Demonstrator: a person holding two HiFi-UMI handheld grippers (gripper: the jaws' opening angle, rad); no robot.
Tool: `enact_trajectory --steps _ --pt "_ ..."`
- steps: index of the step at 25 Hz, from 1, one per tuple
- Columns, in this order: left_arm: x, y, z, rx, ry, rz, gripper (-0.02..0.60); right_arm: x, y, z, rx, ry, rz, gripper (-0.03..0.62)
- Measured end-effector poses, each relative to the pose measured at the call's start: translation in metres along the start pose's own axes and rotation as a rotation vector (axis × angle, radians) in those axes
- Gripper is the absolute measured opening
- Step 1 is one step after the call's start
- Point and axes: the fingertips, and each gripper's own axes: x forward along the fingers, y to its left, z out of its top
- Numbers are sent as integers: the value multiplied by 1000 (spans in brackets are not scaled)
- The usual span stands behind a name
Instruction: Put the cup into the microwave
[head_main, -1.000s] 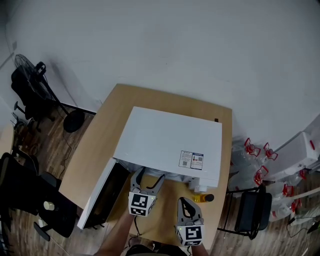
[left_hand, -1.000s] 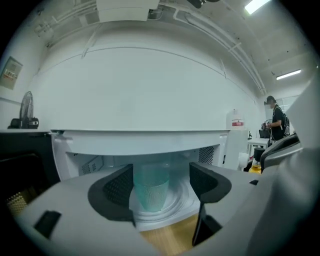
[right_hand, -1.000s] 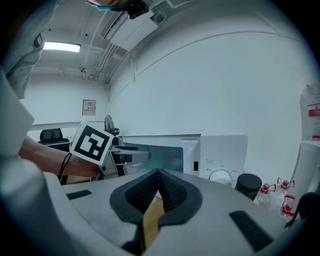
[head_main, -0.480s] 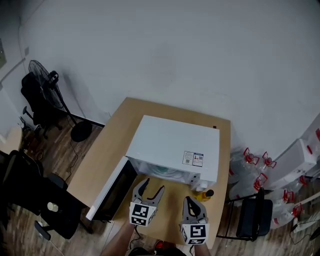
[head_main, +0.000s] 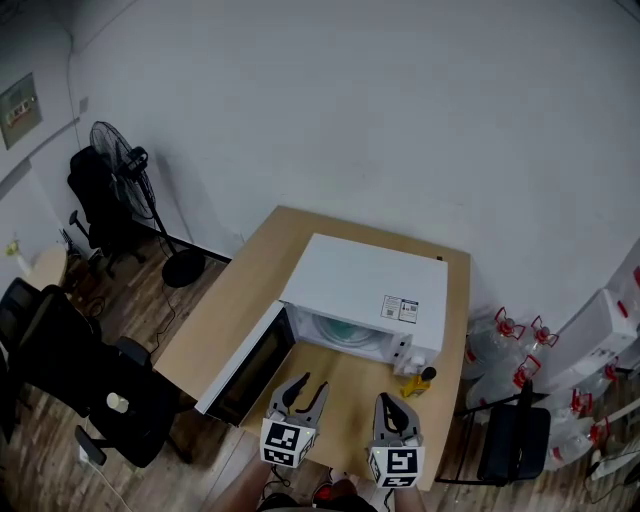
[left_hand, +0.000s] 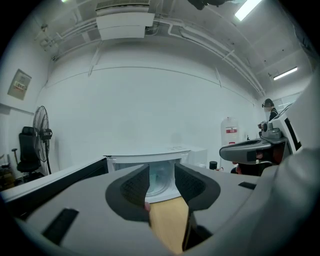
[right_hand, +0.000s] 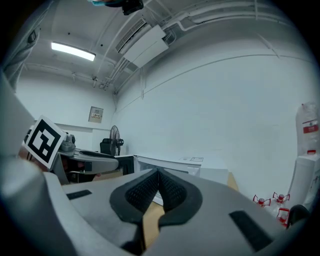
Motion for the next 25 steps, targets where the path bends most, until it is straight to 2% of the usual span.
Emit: enact_trajectory --steps 3,13,25 --pt "-21 -6 -2 -1 -4 11 167 -12 11 0 -5 -13 11 18" --pt "-78 -16 -12 -17 5 64 59 -48 37 -5 -2 -7 23 18" --pt "-99 -19 -17 -18 13 71 40 -58 57 -19 13 11 49 18"
